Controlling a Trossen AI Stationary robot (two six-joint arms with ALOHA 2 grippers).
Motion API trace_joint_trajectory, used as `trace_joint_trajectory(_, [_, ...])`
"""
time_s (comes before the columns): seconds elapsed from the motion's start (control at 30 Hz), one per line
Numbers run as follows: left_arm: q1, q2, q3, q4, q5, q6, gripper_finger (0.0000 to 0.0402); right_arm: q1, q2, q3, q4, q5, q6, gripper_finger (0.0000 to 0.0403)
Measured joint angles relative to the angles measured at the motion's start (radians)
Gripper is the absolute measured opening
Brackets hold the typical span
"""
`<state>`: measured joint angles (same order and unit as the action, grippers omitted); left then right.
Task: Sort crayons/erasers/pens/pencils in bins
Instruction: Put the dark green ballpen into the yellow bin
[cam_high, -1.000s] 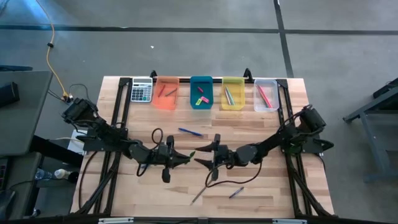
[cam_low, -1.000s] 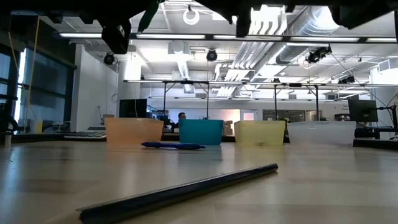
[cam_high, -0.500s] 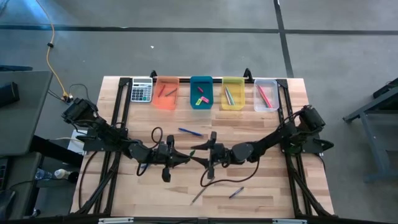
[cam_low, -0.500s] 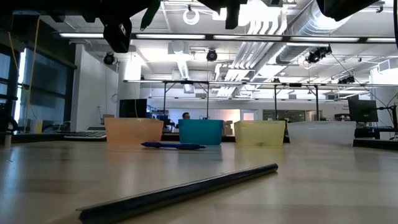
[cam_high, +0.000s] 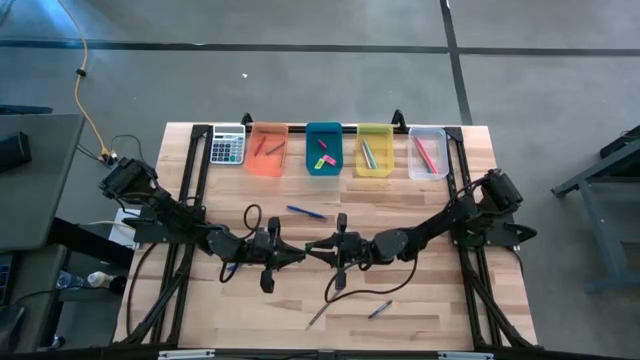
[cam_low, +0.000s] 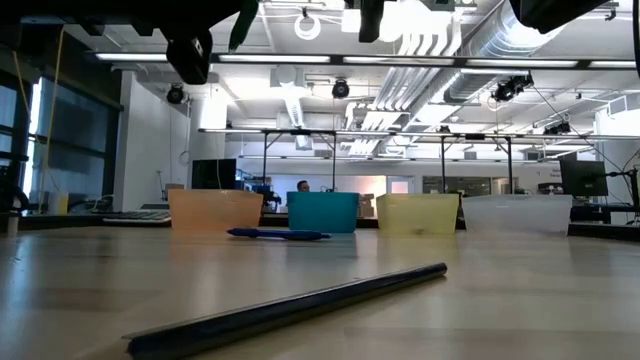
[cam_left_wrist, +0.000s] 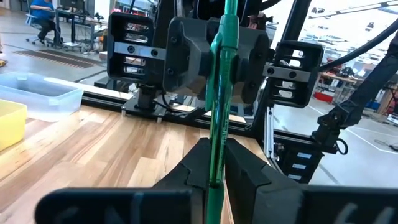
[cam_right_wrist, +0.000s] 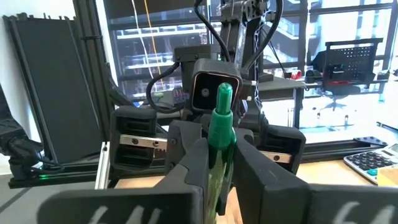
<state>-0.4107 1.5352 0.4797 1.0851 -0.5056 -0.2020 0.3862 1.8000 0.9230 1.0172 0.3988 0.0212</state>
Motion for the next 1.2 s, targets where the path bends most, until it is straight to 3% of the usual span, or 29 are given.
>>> trace_joint_trajectory(0.23, [0.0, 0.0, 0.0, -0.002, -0.001, 0.022, 0.0038, 0.0, 0.0, 0.0, -0.001, 0.0, -0.01, 0.0046])
trace_joint_trajectory(0.5, [0.0, -0.023, 0.001, -0.046, -0.007, 0.101, 0.0111, -0.014, 0.0, 0.0, 0.003, 0.014, -0.048, 0.0044])
trace_joint_trajectory(0.7, [0.0, -0.119, -0.005, -0.185, -0.069, 0.14, 0.0158, -0.05, -0.037, 0.0, -0.02, 0.02, -0.075, 0.0044])
trace_joint_trajectory(0.97, [-0.001, -0.285, -0.005, -0.42, -0.183, 0.153, 0.0181, -0.138, -0.231, 0.0, -0.272, 0.132, -0.108, 0.0044])
trace_joint_trajectory(1.2, [-0.009, -0.341, -0.017, -0.531, -0.171, 0.165, 0.0144, -0.363, -0.42, 0.0, -0.734, 0.197, 0.027, 0.0044])
